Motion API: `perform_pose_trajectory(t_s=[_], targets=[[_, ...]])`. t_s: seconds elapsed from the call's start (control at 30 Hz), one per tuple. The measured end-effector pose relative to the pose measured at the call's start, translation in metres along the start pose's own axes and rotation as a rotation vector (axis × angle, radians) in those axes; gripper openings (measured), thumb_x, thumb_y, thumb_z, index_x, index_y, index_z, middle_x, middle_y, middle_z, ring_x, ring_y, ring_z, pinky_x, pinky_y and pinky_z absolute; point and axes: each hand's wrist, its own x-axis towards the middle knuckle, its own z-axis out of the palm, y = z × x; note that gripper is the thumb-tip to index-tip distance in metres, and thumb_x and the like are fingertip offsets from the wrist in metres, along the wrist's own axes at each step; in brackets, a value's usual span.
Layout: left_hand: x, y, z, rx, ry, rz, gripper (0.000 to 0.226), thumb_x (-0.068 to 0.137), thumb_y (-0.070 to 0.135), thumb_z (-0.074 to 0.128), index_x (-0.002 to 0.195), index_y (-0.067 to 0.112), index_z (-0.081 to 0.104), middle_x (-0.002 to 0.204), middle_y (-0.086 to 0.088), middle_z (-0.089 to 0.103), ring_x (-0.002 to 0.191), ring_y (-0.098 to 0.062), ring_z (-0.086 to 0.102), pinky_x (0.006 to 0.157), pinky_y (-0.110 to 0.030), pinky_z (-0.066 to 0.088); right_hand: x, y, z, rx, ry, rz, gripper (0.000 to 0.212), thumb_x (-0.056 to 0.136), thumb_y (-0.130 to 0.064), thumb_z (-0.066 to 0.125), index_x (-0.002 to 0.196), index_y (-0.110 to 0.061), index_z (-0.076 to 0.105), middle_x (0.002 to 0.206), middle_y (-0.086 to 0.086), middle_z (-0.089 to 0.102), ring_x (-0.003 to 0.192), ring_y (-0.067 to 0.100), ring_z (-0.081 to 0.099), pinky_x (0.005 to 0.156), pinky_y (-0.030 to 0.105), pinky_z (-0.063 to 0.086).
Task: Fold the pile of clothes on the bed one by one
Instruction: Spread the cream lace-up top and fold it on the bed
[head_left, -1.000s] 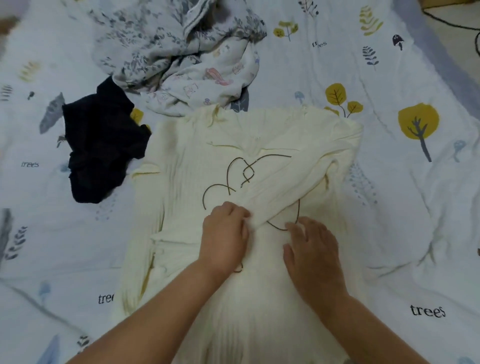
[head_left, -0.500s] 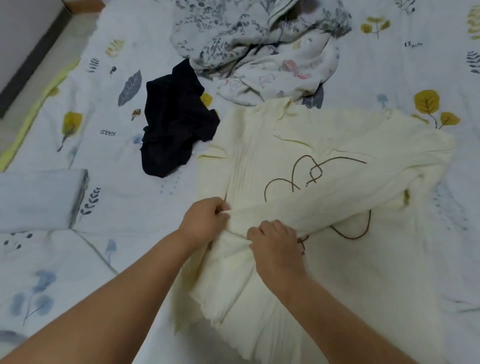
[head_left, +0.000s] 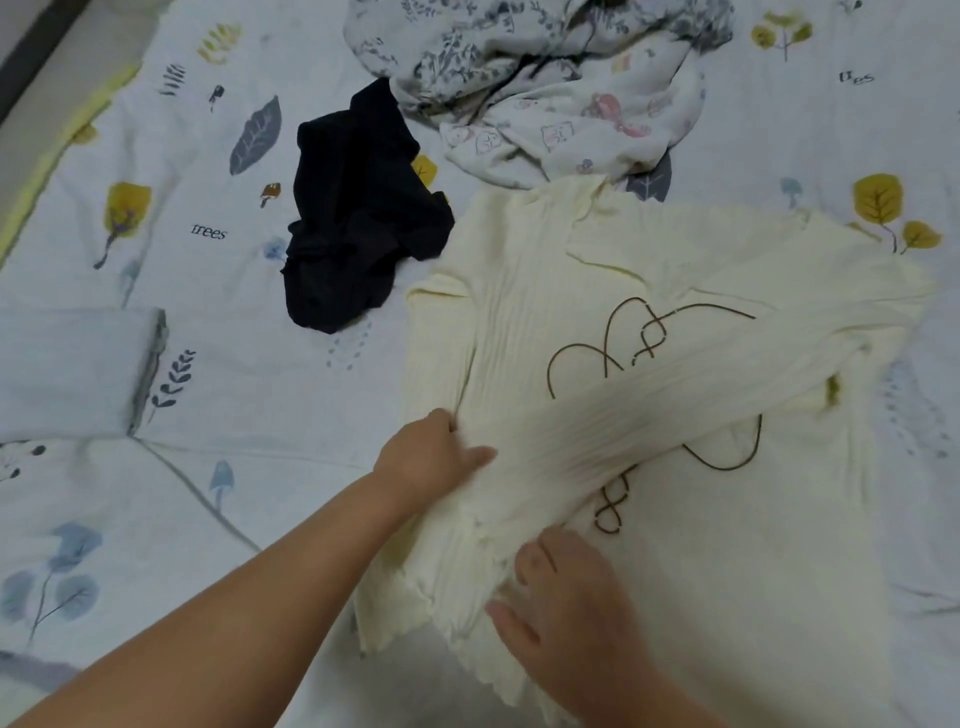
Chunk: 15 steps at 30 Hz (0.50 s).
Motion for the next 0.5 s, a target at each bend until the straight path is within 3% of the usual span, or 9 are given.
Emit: perform_pose_trajectory(t_s=[0.1, 0.17, 0.23, 0.3, 0.43, 0.5], targets=[[-0.002, 0.002, 0.003, -0.111, -0.114, 0.026, 0.073, 0.074, 0.034, 0.075, 0.129, 0.01, 0.033, 0.112, -0.004, 0.053, 0.094, -0.018, 0.051, 0.076, -0.025, 0.04, -0.015, -0.021, 0.024, -0.141, -0.156, 0.112, 0.069, 0.045, -0.073, 0.044, 0.084, -0.016, 0.049, 0.079, 0.002, 0.057, 0.072, 0.024, 0.054, 0.067, 0.04, 0.031], [-0.004, 0.001, 0.003, -0.098, -0.146, 0.068, 0.07, 0.074, 0.02, 0.076, 0.127, 0.009, 0.032, 0.105, -0.003, 0.05, 0.091, -0.018, 0.051, 0.074, -0.025, 0.041, -0.02, -0.029, 0.037, -0.237, -0.184, 0.106, 0.054, 0.048, -0.056, 0.058, 0.081, -0.013, 0.052, 0.077, 0.005, 0.055, 0.073, 0.026, 0.05, 0.067, 0.04, 0.029], [-0.005, -0.003, -0.001, -0.134, -0.125, 0.098, 0.062, 0.077, 0.014, 0.072, 0.126, 0.01, 0.034, 0.108, -0.005, 0.052, 0.096, -0.02, 0.052, 0.078, -0.027, 0.042, -0.019, -0.029, 0.041, -0.314, -0.099, 0.045, 0.014, 0.061, -0.023, 0.055, 0.071, -0.014, 0.059, 0.066, 0.006, 0.054, 0.063, 0.025, 0.05, 0.064, 0.038, 0.03], [-0.006, -0.01, -0.004, -0.172, -0.049, 0.126, 0.055, 0.08, 0.013, 0.068, 0.126, 0.013, 0.038, 0.112, -0.008, 0.055, 0.1, -0.023, 0.053, 0.083, -0.029, 0.043, -0.019, -0.025, 0.038, -0.313, -0.022, -0.035, 0.018, 0.066, -0.01, 0.046, 0.061, -0.017, 0.062, 0.058, 0.003, 0.056, 0.053, 0.022, 0.052, 0.061, 0.034, 0.037], [-0.015, -0.028, 0.0, -0.188, 0.154, 0.178, 0.042, 0.086, 0.008, 0.06, 0.123, 0.014, 0.042, 0.096, -0.008, 0.06, 0.084, -0.022, 0.054, 0.07, -0.03, 0.041, -0.026, -0.019, 0.022, -0.231, 0.164, -0.138, 0.018, 0.07, -0.002, 0.051, 0.059, -0.016, 0.051, 0.049, 0.002, 0.048, 0.042, 0.019, 0.046, 0.046, 0.025, 0.039], [-0.019, -0.033, 0.005, -0.234, 0.216, 0.164, 0.042, 0.088, 0.01, 0.058, 0.126, 0.011, 0.04, 0.086, -0.007, 0.059, 0.078, -0.022, 0.057, 0.069, -0.03, 0.044, -0.04, -0.012, 0.02, -0.228, 0.1, -0.157, 0.012, 0.065, -0.009, 0.055, 0.056, -0.016, 0.05, 0.051, 0.002, 0.051, 0.047, 0.021, 0.047, 0.048, 0.027, 0.037]])
